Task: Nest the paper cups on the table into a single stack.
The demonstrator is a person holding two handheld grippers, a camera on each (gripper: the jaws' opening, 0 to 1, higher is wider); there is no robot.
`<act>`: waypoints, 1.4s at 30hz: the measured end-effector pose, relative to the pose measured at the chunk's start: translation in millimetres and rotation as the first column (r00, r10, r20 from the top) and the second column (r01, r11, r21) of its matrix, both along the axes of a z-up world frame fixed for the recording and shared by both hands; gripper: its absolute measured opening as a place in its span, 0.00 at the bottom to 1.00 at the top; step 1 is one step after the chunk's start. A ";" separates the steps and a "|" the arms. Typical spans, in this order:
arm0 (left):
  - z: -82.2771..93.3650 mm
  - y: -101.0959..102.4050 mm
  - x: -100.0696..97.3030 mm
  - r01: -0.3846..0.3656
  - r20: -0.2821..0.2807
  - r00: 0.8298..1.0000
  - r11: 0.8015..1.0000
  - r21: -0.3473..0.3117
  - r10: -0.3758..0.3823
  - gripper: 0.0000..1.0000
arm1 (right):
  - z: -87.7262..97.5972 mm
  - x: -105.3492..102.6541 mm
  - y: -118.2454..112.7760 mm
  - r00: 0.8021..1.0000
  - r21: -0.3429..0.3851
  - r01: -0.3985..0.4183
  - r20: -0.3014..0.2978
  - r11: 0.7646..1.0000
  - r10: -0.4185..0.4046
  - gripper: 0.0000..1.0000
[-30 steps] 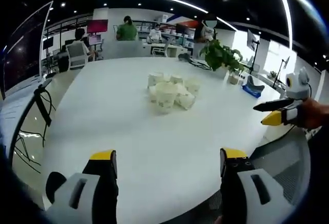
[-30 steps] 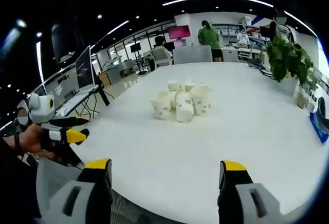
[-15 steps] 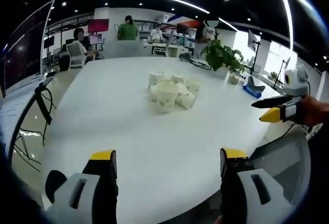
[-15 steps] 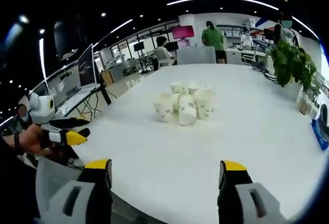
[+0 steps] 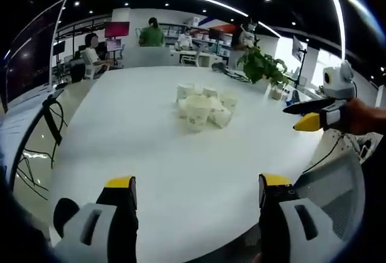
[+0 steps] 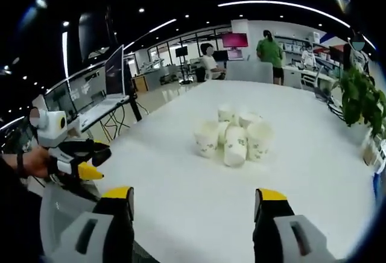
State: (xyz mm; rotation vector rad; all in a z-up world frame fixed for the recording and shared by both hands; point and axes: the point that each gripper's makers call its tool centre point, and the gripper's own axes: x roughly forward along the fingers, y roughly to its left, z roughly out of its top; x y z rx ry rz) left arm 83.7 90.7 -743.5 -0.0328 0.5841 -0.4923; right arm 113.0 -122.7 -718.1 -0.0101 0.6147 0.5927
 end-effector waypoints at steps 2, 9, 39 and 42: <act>-0.5 2.4 1.3 -0.003 0.000 1.000 1.000 0.000 0.003 0.82 | 2.2 7.1 3.8 1.000 -0.002 -0.012 0.007 1.000 0.012 0.82; 0.4 2.2 3.5 -0.005 0.000 1.000 1.000 -0.005 0.005 0.82 | 5.2 27.3 13.8 0.998 -0.021 -0.053 0.017 0.998 0.054 0.81; -2.7 8.9 15.6 -0.020 -0.002 1.000 1.000 -0.016 0.020 0.82 | 18.7 91.5 56.1 0.984 -0.075 -0.173 0.039 0.982 0.176 0.78; -3.6 9.6 16.1 -0.023 -0.004 1.000 1.000 -0.017 0.023 0.82 | 18.4 100.0 64.0 0.980 -0.083 -0.193 0.037 0.978 0.197 0.78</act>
